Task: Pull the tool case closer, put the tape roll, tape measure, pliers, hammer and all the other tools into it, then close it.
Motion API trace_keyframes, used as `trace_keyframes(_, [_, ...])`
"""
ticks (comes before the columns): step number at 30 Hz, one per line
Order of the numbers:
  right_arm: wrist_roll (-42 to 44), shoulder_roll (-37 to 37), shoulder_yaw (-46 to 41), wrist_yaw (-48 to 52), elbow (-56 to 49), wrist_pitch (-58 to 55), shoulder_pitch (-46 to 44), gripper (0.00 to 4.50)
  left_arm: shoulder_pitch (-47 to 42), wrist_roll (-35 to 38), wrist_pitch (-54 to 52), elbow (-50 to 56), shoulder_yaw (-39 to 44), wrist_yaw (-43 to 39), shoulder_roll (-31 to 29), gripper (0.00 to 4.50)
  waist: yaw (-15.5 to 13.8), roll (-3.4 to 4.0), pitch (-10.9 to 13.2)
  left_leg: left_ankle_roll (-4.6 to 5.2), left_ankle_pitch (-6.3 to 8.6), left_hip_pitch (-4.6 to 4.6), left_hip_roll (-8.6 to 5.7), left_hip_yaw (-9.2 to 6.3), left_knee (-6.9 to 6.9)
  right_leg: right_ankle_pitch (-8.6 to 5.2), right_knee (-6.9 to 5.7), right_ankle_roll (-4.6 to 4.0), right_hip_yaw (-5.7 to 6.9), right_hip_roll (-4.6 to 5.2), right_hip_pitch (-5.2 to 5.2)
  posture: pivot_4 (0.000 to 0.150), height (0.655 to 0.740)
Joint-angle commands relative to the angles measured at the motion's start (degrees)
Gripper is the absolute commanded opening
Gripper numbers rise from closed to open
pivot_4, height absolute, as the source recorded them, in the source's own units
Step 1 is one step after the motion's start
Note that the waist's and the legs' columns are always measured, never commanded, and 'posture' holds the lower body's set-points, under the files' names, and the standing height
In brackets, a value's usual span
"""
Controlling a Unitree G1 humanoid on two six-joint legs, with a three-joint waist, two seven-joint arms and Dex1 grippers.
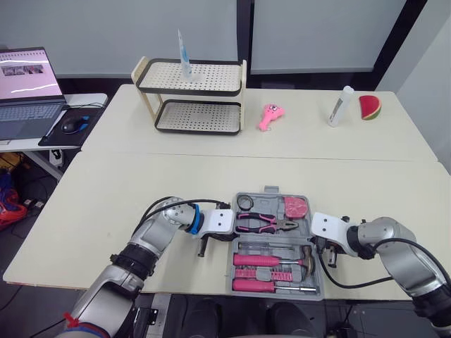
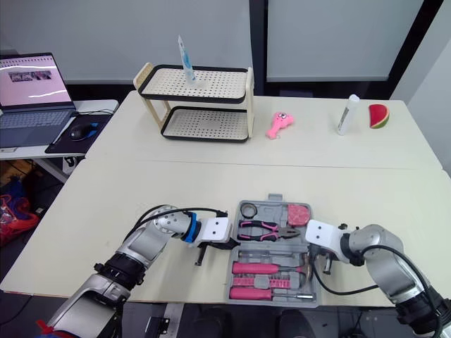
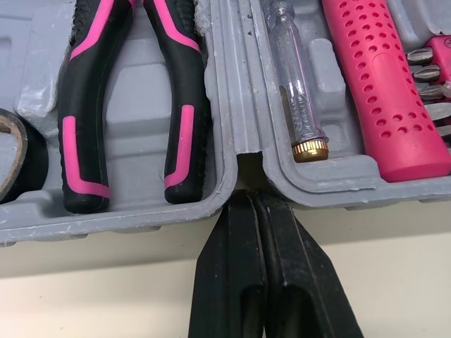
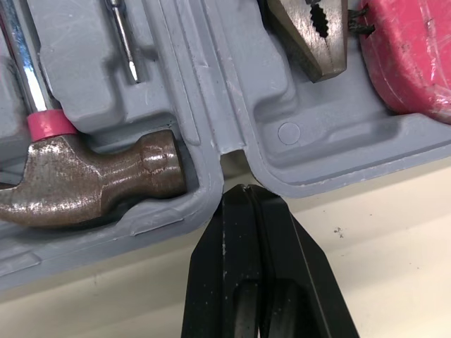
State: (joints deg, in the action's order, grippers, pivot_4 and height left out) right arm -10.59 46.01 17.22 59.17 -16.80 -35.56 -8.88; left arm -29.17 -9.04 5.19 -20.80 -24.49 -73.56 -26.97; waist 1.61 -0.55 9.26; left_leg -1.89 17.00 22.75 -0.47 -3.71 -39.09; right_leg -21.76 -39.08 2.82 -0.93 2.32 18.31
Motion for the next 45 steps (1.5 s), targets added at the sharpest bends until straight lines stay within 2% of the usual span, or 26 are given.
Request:
trace_keyframes(1, [2.0, -1.7, 1.9, 0.2, -4.2, 1.0, 0.5, 0.0, 0.7, 0.3, 0.0, 1.7, -2.6, -0.7, 1.6, 0.04, 0.0, 0.0, 0.0, 0.0, 0.0, 0.0, 0.0, 0.0, 0.0, 0.0, 0.0, 0.0, 0.0, 0.0, 0.0, 0.15, 0.74])
trace_keyframes(6, [1.1, -1.3, 1.8, -0.9, -2.6, 2.3, 0.1, 0.0, 0.3, -0.2, 0.4, 0.8, -2.6, -0.3, 1.6, 0.04, 0.0, 0.0, 0.0, 0.0, 0.0, -0.03, 0.0, 0.0, 0.0, 0.0, 0.0, 0.0, 0.0, 0.0, -0.02, 0.15, 0.74])
trace_keyframes(15, [-0.7, 4.6, -2.7, -2.4, 6.2, 10.6, -2.4, 0.0, -4.8, -1.1, 7.8, -8.6, 1.4, 2.4, -4.0, 0.04, 0.1, -0.02, 0.0, 0.0, 0.0, -0.09, -0.01, 0.04, 0.0, 0.0, -0.02, 0.0, -0.03, -0.01, -0.04, 0.15, 0.74])
trace_keyframes(17, [0.4, 5.9, -4.6, -2.6, 8.4, 12.5, -2.7, 0.0, -6.8, 1.4, 9.2, -11.1, 4.0, 3.0, -5.1, 0.04, 0.1, -0.03, 0.0, 0.0, 0.0, -0.08, 0.0, 0.04, 0.0, 0.0, -0.02, 0.0, -0.03, -0.01, -0.03, 0.15, 0.74])
trace_keyframes(20, [6.7, 4.6, -10.1, -1.2, 8.6, 8.5, -2.3, 0.0, -6.3, 9.4, 10.1, -9.1, 8.2, -2.4, -6.9, 0.04, 0.3, -0.02, 0.0, 0.0, 0.0, -0.06, 0.01, 0.07, 0.01, 0.0, -0.03, 0.0, -0.03, -0.01, 0.02, 0.15, 0.74])
trace_keyframes(23, [16.4, 1.2, -16.9, 0.1, 7.3, -2.5, -2.3, 0.0, -1.8, 21.7, -2.0, 4.9, 11.5, -8.5, -7.5, 0.04, 0.2, -0.01, 0.0, -0.01, 0.0, 0.03, 0.04, 0.05, 0.0, 0.0, -0.01, 0.0, 0.02, 0.01, 0.03, 0.15, 0.74])
trace_keyframes(25, [22.1, -0.7, -20.6, 0.4, 6.4, -10.8, -2.9, 0.0, 1.3, 26.2, -9.2, 14.3, 11.4, -9.7, -8.3, 0.04, 0.1, -0.01, 0.0, -0.01, 0.0, 0.07, 0.03, 0.03, 0.0, 0.0, 0.02, 0.0, 0.0, 0.06, 0.0, 0.15, 0.74])
trace_keyframes(26, [25.5, -1.8, -22.8, 0.3, 6.2, -15.7, -3.4, 0.39, 3.5, 27.8, -12.4, 19.6, 10.7, -9.8, -9.1, 0.0, 0.1, -0.01, 0.0, -0.01, -0.01, 0.09, 0.02, 0.03, 0.0, 0.0, 0.03, 0.0, -0.03, 0.07, -0.01, 0.15, 0.74])
trace_keyframes(28, [30.1, -3.5, -25.9, -0.7, 6.8, -22.7, -4.5, 0.72, 7.3, 29.1, -16.5, 26.9, 9.4, -9.6, -10.3, 0.0, 0.1, 0.0, 0.0, -0.01, 0.0, 0.08, 0.02, -0.02, 0.0, 0.0, 0.08, -0.01, -0.11, 0.1, -0.07, 0.15, 0.74])
trace_keyframes(31, [33.4, -4.7, -27.9, -2.9, 8.2, -27.4, -5.5, 1.35, 11.3, 29.9, -20.9, 31.9, 8.1, -7.5, -10.4, 0.0, 0.0, 0.05, 0.0, 0.0, 0.0, 0.04, 0.0, -0.04, 0.02, 0.0, 0.06, -0.01, -0.12, 0.08, -0.1, 0.15, 0.74])
trace_keyframes(38, [36.8, -7.1, -27.7, -6.3, 11.2, -29.1, -5.1, 2.83, 12.6, 24.7, -20.8, 28.8, 2.3, -2.9, -5.9, 0.0, -0.1, 0.04, 0.0, 0.02, 0.01, 0.05, -0.04, 0.01, 0.02, 0.0, 0.05, -0.01, -0.11, 0.04, -0.1, 0.15, 0.74])
trace_keyframes(41, [37.0, -7.5, -26.8, -7.0, 13.3, -27.8, -5.2, 3.59, 11.9, 22.1, -19.7, 26.1, -0.7, -2.3, -3.9, 0.0, -0.1, 0.05, 0.0, 0.02, 0.01, 0.04, -0.03, 0.05, 0.02, 0.0, 0.04, -0.01, -0.1, 0.03, -0.09, 0.15, 0.74])
trace_keyframes(43, [36.9, -7.9, -26.4, -7.7, 15.4, -26.7, -5.4, 4.26, 11.8, 19.5, -17.7, 23.6, -3.2, -1.9, -2.6, 0.0, -0.1, 0.05, 0.0, 0.01, 0.01, 0.03, -0.02, 0.05, 0.02, 0.0, 0.04, -0.01, -0.08, 0.02, -0.09, 0.15, 0.74])
trace_keyframes(44, [37.1, -8.2, -26.5, -8.1, 16.3, -26.6, -5.8, 4.46, 11.7, 18.6, -17.2, 22.5, -3.8, -1.3, -1.9, 0.0, -0.1, 0.05, 0.0, 0.02, 0.01, 0.03, -0.02, 0.07, 0.02, 0.0, 0.04, -0.01, -0.08, 0.02, -0.08, 0.15, 0.74])
trace_keyframes(45, [37.3, -8.5, -26.7, -8.6, 17.2, -26.5, -6.2, 4.46, 11.6, 17.9, -16.8, 21.6, -4.3, -0.8, -1.4, 0.0, -0.1, 0.05, 0.0, 0.02, 0.01, 0.03, -0.02, 0.09, 0.02, 0.0, 0.05, -0.01, -0.09, 0.02, -0.08, 0.15, 0.74])
